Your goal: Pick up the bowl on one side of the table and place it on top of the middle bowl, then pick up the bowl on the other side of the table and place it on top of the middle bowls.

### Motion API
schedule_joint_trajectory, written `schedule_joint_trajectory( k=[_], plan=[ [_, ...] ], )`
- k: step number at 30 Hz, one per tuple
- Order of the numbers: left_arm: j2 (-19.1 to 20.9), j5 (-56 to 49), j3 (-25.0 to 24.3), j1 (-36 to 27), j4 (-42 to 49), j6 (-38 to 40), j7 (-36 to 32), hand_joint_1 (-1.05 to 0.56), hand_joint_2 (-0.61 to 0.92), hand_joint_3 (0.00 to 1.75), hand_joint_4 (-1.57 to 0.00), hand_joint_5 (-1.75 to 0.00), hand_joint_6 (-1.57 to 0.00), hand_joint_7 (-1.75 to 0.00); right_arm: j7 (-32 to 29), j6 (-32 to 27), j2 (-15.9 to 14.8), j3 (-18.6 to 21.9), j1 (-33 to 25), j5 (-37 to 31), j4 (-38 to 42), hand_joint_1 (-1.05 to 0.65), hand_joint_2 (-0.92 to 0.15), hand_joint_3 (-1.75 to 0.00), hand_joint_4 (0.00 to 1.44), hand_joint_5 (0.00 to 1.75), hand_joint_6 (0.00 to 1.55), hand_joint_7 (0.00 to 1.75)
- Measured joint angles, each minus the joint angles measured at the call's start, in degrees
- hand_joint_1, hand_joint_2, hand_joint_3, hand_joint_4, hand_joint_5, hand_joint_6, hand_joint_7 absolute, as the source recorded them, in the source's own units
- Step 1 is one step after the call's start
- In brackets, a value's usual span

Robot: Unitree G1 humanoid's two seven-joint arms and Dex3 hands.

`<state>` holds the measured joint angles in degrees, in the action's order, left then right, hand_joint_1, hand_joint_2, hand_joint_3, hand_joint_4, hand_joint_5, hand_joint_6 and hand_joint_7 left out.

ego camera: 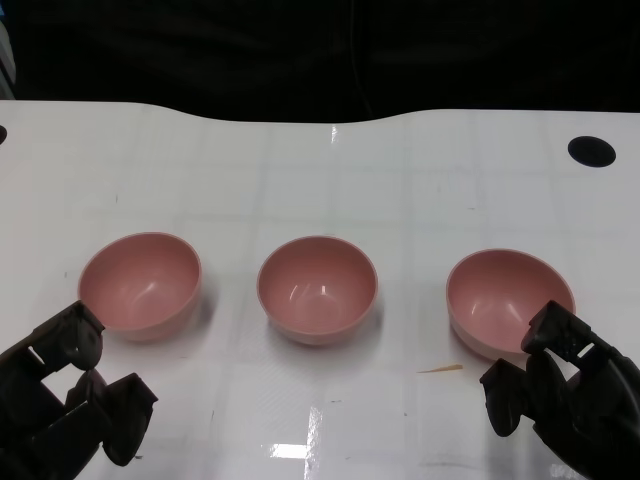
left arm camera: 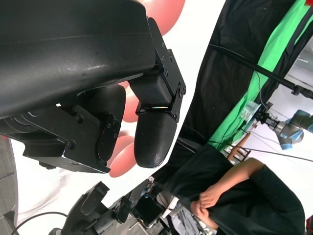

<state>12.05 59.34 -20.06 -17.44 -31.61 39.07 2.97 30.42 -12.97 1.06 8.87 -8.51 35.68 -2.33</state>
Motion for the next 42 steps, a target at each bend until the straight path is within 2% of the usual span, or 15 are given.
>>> schedule_joint_trajectory(
  k=[34, 42],
  plan=[
    [0.0, 0.0, 0.0, 0.2, 0.4, 0.1, 0.0, 0.13, 0.92, 1.59, -1.29, -1.75, -0.89, -1.75, -0.1, 0.5, 0.0, 0.1, 0.0, -0.3, 0.3, 0.0, -0.6, -1.26, 0.95, 1.75, 0.67, 1.75],
    [0.0, -1.2, 0.2, 0.1, 0.4, -0.2, 0.1, 0.19, 0.92, 1.58, -1.27, -1.75, -0.87, -1.75, -0.1, 0.5, 0.0, 0.1, 0.0, -0.3, 0.3, 0.0, -0.6, -1.26, 0.95, 1.75, 0.67, 1.75]
  ],
)
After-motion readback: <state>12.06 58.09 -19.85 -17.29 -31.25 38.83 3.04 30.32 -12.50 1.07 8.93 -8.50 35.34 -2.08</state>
